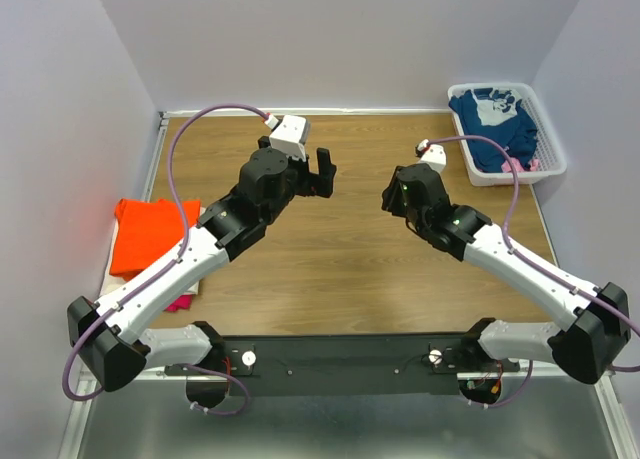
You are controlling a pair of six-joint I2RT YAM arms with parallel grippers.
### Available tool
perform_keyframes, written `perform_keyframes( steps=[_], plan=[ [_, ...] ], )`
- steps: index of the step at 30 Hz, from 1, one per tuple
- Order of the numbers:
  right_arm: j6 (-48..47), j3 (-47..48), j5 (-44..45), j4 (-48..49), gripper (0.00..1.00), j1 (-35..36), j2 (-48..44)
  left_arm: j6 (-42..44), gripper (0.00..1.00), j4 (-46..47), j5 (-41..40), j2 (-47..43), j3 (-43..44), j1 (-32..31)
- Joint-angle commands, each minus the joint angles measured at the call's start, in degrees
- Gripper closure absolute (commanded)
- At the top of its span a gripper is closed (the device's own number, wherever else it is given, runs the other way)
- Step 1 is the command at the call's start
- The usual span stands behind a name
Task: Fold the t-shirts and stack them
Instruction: Grab the tshirt from the pile
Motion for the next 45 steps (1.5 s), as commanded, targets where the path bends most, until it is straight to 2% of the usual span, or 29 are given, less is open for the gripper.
perform_keyframes(
  steps=[1,8,11,15,18,21,24,27,30,36,39,42,43,45],
  plan=[
    [0.92,-0.41,5.04,0.02,0.54,0.37,-0.28,2.23,0.02,-1.2,-0.98,-2.06,0.52,0.4],
    [-1.36,3.36,7.24,-0.07,0.48,0.29,5.25,1.88,0.02,-0.5,-0.45,-3.47,-2.21,0.31],
    [-3.73,7.57,9.71,0.02,0.45,-2.25,9.63,1.52,0.02,-0.41,-0.54,-4.35,-2.73,0.31],
    [-6.02,14.78,1.92,0.2,0.45,-12.0,15.62,1.26,0.02,-0.24,-0.28,-4.97,-4.22,0.48],
    [-7.51,23.02,-2.32,0.81,0.45,-23.31,21.75,1.08,0.02,-0.33,0.17,-5.23,-4.75,0.4],
    [-8.39,28.58,-2.59,1.25,0.46,-31.49,28.6,0.47,0.02,-0.06,-0.45,-6.11,-5.55,0.57],
    [-7.52,36.74,-4.34,1.43,0.45,-37.49,34.86,0.38,0.02,0.03,-0.54,-7.07,-5.55,0.83],
    [-2.97,43.52,-10.05,1.51,0.45,-46.61,43.04,0.47,0.02,0.29,-0.36,-7.69,-5.46,1.01],
    [-0.93,49.24,-14.54,1.51,0.45,-50.67,50.94,0.47,0.02,0.29,-0.71,-8.13,-5.37,1.36],
    [0.74,56.36,-14.46,1.43,0.41,-52.97,62.36,0.64,0.02,0.11,-1.06,-9.1,-5.81,1.71],
    [1.36,59.7,-17.08,1.43,0.4,-53.5,67.46,0.82,0.02,0.03,-1.68,-9.54,-6.07,1.63],
    [2.41,61.37,-19.02,1.51,0.4,-53.77,69.5,0.82,0.02,-0.06,-1.94,-10.06,-6.16,1.71],
    [2.85,61.81,-19.46,1.43,0.42,-53.77,70.29,0.82,0.02,0.03,-1.94,-10.33,-6.25,1.63],
    [3.29,61.55,-19.9,1.43,0.53,-53.77,70.21,0.82,0.02,-0.06,-2.03,-10.5,-6.25,1.72]
  ],
)
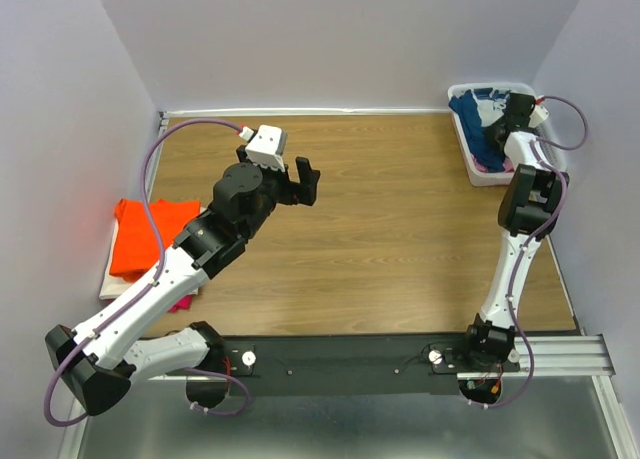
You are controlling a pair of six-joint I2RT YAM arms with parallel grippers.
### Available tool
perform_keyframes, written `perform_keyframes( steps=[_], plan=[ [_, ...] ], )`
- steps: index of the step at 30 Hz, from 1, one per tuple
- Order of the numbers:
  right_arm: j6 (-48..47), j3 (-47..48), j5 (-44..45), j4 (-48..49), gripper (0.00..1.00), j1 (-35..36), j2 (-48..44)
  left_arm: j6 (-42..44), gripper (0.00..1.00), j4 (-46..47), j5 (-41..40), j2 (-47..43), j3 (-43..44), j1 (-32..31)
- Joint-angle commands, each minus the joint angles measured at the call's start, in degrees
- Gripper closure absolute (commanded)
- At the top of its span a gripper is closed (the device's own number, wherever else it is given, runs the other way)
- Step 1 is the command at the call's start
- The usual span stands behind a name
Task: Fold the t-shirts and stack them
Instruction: Grab the tshirt from the pile
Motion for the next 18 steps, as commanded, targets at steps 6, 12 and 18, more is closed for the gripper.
perform_keyframes(
  steps=[6,12,18],
  plan=[
    [2.09,0.13,-3.65,-0.58,0.97,-0.15,-2.82,-0.05,0.02,-0.02,-1.75,-1.94,-0.81,0.67],
    [0.6,-2.16,-3.3,-0.5,1.0,-0.15,-11.78,-0.41,0.02,0.07,-1.05,-2.2,-0.98,1.02],
    [-0.98,-2.69,-3.82,0.03,1.0,0.29,-20.48,-0.58,0.02,0.25,-0.17,-2.11,-1.07,1.89]
  ],
)
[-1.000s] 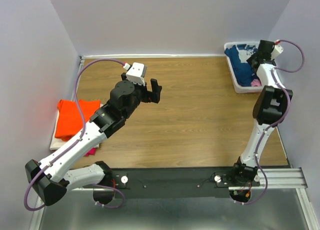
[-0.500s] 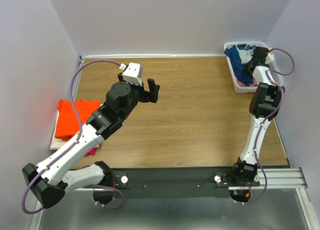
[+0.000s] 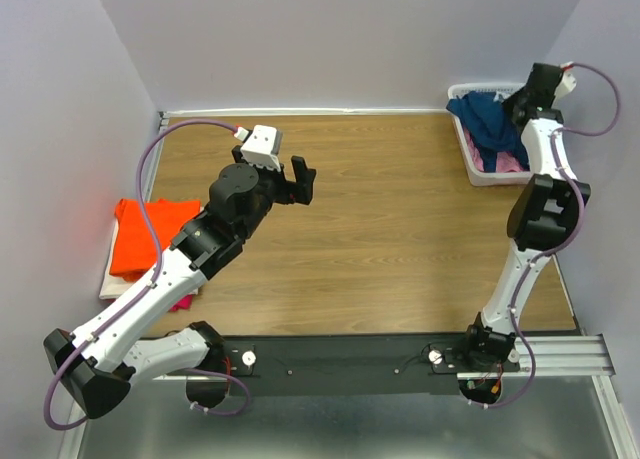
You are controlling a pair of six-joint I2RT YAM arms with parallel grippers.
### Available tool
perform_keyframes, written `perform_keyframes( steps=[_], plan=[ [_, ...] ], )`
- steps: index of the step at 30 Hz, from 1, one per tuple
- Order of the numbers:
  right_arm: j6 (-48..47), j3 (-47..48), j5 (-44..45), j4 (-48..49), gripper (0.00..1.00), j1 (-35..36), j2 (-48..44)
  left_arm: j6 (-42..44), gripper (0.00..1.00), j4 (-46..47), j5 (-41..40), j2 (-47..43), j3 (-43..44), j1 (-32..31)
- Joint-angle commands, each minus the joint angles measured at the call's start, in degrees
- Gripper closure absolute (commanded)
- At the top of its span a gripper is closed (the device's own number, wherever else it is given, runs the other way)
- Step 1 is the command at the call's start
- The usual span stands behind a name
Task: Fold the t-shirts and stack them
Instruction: Grab the tshirt from the pile, then move the tshirt to the center of the board
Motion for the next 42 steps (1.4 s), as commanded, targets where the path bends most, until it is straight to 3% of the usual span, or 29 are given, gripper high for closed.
perform_keyframes(
  steps=[1,9,20,30,38,42],
  plan=[
    [-1.88,0.24,-1.29,1.01,1.0,0.62,-8.25,-0.52,0.02,0.25,0.49,-0.96,-0.42,1.15],
    [-5.66,3.93,-3.48,2.24,1.0,4.57,-17.66,-0.87,0.02,0.42,0.76,-0.87,-0.59,2.21],
    [-10.58,6.22,-7.17,4.97,1.0,18.98,-27.59,-1.13,0.02,0.42,0.58,-0.69,-0.77,3.88],
    [-7.24,4.91,-18.15,6.2,0.98,29.17,-30.41,-2.45,0.02,0.51,1.28,0.19,-0.86,6.16],
    [-6.63,-5.81,-20.0,8.39,0.96,36.21,-33.84,-3.77,0.02,0.68,3.65,2.03,-1.03,8.89],
    [-6.98,-1.96,-22.64,8.22,0.95,40.34,-30.42,-4.2,0.02,0.77,4.18,3.0,-0.94,10.12]
  ],
)
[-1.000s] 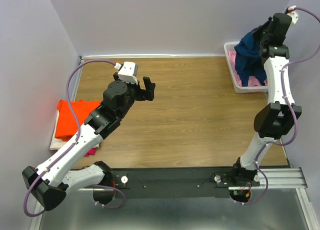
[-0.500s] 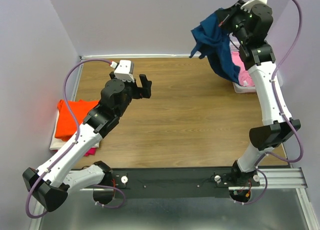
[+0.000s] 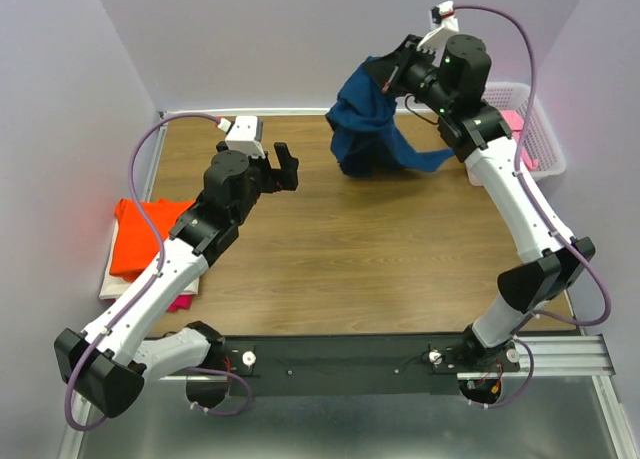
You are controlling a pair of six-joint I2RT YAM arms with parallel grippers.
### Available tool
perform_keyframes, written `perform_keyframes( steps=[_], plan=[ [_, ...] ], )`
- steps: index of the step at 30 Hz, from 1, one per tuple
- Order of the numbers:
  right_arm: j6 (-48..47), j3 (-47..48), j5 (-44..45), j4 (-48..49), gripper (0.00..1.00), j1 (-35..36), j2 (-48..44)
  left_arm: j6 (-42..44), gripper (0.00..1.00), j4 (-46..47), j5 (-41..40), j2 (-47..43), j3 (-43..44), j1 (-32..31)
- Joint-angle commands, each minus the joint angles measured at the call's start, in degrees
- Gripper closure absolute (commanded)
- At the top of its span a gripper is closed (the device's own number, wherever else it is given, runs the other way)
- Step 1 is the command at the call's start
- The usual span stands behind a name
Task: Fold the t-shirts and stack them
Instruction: Move the tshirt to the center of the board
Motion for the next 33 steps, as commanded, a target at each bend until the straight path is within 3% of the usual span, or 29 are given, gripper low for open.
perform_keyframes(
  steps=[1,12,15,19,20,22,24,25,26,29,33],
  plan=[
    [0.54,3.51,-5.13,3.59,0.95,3.82,1.39,-1.1,0.02,0.56,1.6,0.66,-0.62,1.25],
    [1.24,7.74,-8.57,3.5,0.93,12.0,6.23,-4.0,0.02,0.55,-0.24,0.57,-1.14,4.58],
    [-0.34,-1.38,-2.79,3.41,0.9,12.0,1.23,-4.71,0.02,0.73,-0.94,-0.22,-1.41,4.85],
    [-0.7,-20.27,5.57,3.5,0.88,10.6,-9.02,-6.46,0.02,0.82,-1.3,-1.97,-2.37,5.02],
    [0.61,-29.7,7.76,3.5,0.86,8.5,-11.15,-7.07,0.02,0.56,-1.3,-2.5,-3.24,5.03],
    [2.81,-39.24,7.78,3.41,0.78,2.55,-18.08,-9.18,0.02,-0.84,-2.35,-3.29,-4.65,5.11],
    [5.63,-50.99,7.25,2.37,0.58,-3.78,-22.14,-12.24,0.02,-3.38,-3.75,-2.69,-5.53,5.46],
    [5.2,-53.33,9.34,1.05,0.42,-5.13,-24.34,-12.96,0.02,-4.27,-4.11,-2.07,-6.23,5.55],
    [4.67,-54.74,11.62,-0.61,0.37,-5.75,-24.88,-14.01,0.02,-5.06,-4.46,-0.5,-6.76,5.64],
    [3.44,-57.48,15.69,-5.2,0.29,-5.84,-25.41,-18.41,0.02,-8.84,-5.52,2.76,-8.0,6.43],
    [5.63,-60.73,6.57,-4.68,0.29,-5.58,-24.54,-22.1,0.02,-10.7,-3.59,9.61,-8.96,7.22]
  ],
)
